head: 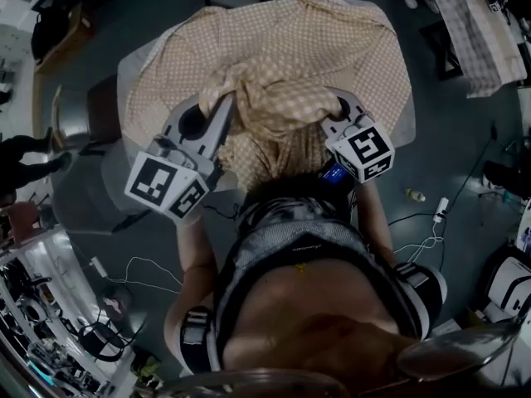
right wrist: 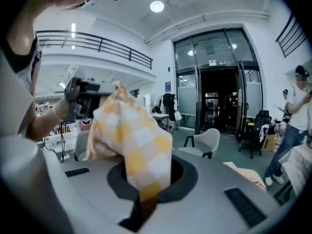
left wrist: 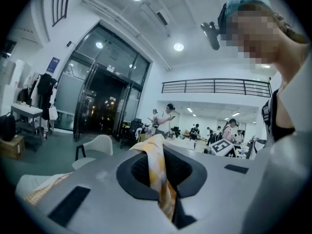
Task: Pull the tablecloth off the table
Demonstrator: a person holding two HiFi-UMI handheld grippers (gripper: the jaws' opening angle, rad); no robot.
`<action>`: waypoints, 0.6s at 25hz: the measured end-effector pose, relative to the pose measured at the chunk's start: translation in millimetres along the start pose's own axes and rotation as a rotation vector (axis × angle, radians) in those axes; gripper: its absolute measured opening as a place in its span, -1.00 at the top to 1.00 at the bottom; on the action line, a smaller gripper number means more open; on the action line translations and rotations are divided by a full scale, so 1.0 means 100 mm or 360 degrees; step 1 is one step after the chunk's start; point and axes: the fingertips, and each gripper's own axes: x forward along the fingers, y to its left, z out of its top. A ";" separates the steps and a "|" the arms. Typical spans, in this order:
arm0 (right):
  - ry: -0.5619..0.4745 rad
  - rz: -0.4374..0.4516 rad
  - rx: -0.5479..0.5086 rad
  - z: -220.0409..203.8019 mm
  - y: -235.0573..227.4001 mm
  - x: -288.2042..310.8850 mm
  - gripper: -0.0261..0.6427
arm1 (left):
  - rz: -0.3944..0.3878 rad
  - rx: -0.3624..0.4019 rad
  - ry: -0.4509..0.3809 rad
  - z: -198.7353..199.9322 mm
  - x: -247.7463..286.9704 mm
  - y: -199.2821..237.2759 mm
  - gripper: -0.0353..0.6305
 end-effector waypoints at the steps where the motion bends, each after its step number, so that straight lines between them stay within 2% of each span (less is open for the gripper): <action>1: -0.0026 0.0005 0.0009 0.07 -0.01 0.01 0.73 | -0.0001 -0.0020 0.0034 -0.12 0.03 0.00 0.87; 4: -0.0091 0.0014 0.0009 0.28 -0.03 0.04 0.73 | -0.0016 -0.0067 0.0137 -0.45 0.12 -0.03 0.87; 8: -0.0187 0.0038 0.0011 0.55 -0.05 0.09 0.73 | 0.0005 0.0033 0.0298 -0.82 0.23 -0.05 0.84; 9: -0.0208 0.0045 0.0004 0.61 -0.05 0.10 0.73 | -0.0006 0.0049 0.0327 -0.90 0.24 -0.07 0.75; 11: -0.0249 0.0065 -0.0015 0.74 -0.02 0.12 0.73 | -0.0057 0.0046 0.0363 -1.04 0.28 -0.12 0.41; 15: -0.0354 0.0116 -0.0016 1.00 0.01 0.15 0.73 | -0.0137 0.0067 0.0401 -1.32 0.39 -0.24 -0.09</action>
